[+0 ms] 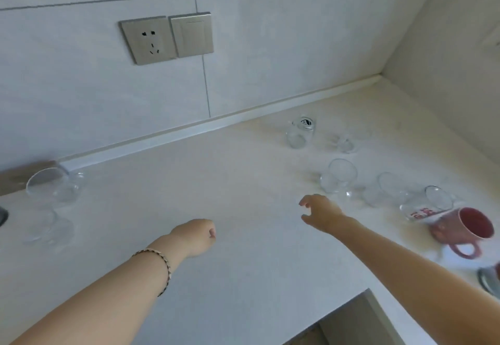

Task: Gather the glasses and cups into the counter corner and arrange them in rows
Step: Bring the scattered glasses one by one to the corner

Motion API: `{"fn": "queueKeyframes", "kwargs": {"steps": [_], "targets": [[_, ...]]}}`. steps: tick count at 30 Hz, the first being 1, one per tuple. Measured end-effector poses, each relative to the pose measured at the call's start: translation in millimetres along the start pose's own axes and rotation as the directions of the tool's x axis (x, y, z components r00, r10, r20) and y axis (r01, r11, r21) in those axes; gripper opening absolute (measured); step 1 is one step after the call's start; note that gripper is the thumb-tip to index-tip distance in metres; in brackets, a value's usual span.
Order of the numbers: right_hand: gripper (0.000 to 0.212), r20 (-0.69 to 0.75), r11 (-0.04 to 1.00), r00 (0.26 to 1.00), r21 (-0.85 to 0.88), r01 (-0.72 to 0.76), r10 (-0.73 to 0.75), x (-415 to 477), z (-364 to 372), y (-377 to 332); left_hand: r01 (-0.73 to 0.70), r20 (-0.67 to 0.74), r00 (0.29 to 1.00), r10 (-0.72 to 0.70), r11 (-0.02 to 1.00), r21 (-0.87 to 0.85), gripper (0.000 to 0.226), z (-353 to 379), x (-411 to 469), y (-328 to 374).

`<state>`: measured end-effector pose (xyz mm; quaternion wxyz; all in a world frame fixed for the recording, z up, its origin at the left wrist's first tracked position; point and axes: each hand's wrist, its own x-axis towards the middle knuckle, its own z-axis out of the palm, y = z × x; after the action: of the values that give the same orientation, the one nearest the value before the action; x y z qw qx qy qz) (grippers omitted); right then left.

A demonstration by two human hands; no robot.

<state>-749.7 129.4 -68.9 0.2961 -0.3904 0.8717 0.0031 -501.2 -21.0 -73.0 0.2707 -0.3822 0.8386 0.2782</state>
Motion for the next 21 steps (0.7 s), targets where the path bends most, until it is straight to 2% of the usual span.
{"fn": "queueKeyframes", "kwargs": {"steps": [3, 5, 8, 11, 15, 21], "targets": [[0.048, -0.169, 0.997, 0.983, 0.033, -0.066, 0.071, 14, -37, 50, -0.033, 0.011, 0.999, 0.033, 0.999, 0.029, 0.027, 3, 14, 46], [0.062, -0.213, 0.992, 0.970, 0.076, -0.105, 0.119, 26, -58, 73, -0.031, 0.020, 0.999, 0.030, 0.999, 0.035, 0.026, 7, 20, 63], [0.089, -0.198, 0.983, 0.964, 0.092, -0.161, 0.177, 47, -73, 92, -0.008, 0.038, 0.999, 0.006, 0.999, 0.053, 0.023, 11, 25, 72], [0.103, -0.134, 0.983, 0.976, 0.091, -0.162, 0.173, 65, -74, 95, 0.022, 0.047, 0.999, -0.025, 0.998, 0.066, 0.007, 14, 28, 66], [0.102, -0.081, 0.993, 0.993, 0.084, -0.082, 0.089, 82, -65, 87, 0.069, 0.040, 0.997, -0.071, 0.997, 0.032, 0.006, 17, 26, 49], [0.098, -0.071, 0.998, 0.996, 0.020, -0.059, 0.060, 81, -62, 86, 0.119, 0.038, 0.992, -0.118, 0.993, -0.020, 0.014, 25, 15, 23]]}}
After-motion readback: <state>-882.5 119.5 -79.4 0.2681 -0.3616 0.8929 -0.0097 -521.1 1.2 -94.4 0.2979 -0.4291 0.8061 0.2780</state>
